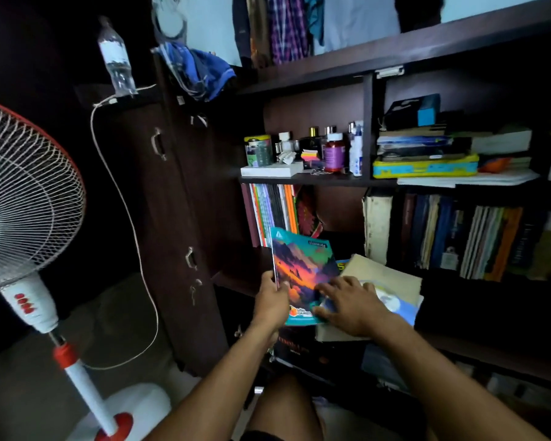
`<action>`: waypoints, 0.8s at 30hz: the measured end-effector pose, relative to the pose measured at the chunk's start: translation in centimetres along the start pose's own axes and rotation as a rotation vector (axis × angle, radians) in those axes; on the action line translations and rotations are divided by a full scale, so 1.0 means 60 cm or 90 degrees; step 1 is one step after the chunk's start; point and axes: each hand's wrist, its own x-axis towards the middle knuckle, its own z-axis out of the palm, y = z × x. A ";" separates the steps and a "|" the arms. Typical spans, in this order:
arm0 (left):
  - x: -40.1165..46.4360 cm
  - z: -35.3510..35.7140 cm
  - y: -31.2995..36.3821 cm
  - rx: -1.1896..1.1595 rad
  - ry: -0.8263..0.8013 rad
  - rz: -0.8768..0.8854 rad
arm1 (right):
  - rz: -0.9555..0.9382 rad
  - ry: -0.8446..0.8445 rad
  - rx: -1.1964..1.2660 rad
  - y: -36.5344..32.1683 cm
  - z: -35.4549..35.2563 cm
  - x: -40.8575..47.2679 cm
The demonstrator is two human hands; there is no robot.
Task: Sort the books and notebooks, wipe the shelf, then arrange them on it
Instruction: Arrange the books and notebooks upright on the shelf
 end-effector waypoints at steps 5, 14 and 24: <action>0.034 -0.057 -0.021 0.010 0.129 0.099 | -0.017 -0.042 -0.084 -0.015 -0.021 0.053; 0.095 -0.083 -0.072 -0.116 0.225 0.094 | -0.058 -0.099 -0.015 -0.067 -0.028 0.180; 0.278 -0.078 -0.090 -0.110 0.336 0.081 | -0.139 -0.045 -0.003 -0.068 -0.003 0.379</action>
